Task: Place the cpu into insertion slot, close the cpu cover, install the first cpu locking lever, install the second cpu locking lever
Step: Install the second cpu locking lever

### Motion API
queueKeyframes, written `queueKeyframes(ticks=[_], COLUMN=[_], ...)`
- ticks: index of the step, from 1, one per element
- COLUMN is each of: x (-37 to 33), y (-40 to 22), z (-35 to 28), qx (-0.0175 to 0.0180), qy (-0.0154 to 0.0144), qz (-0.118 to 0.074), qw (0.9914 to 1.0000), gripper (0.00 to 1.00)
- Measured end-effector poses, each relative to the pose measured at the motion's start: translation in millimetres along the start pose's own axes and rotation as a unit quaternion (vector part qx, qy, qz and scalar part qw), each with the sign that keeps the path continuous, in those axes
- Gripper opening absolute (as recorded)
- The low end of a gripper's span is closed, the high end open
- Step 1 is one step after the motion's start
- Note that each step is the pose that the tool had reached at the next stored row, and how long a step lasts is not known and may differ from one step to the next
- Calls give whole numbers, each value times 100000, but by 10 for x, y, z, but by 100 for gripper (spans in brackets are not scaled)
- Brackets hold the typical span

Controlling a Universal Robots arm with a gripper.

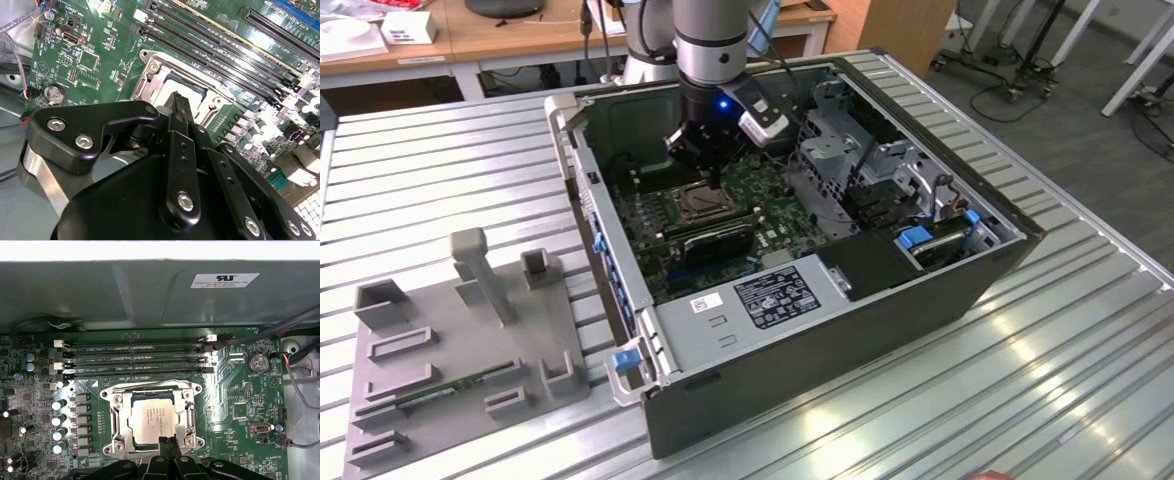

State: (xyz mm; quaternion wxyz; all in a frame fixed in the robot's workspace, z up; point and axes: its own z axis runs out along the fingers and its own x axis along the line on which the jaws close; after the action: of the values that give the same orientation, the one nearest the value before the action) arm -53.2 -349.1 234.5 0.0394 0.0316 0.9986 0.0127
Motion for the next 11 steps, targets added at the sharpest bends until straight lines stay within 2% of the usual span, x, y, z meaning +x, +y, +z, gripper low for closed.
queueKeyframes(ticks=[7,11], x=[-1,-3], y=[-15,-45], z=[-1,-2], qx=[3,3], qy=[2,2], qz=[-1,-3], qw=[100000,100000], gripper=[11,11])
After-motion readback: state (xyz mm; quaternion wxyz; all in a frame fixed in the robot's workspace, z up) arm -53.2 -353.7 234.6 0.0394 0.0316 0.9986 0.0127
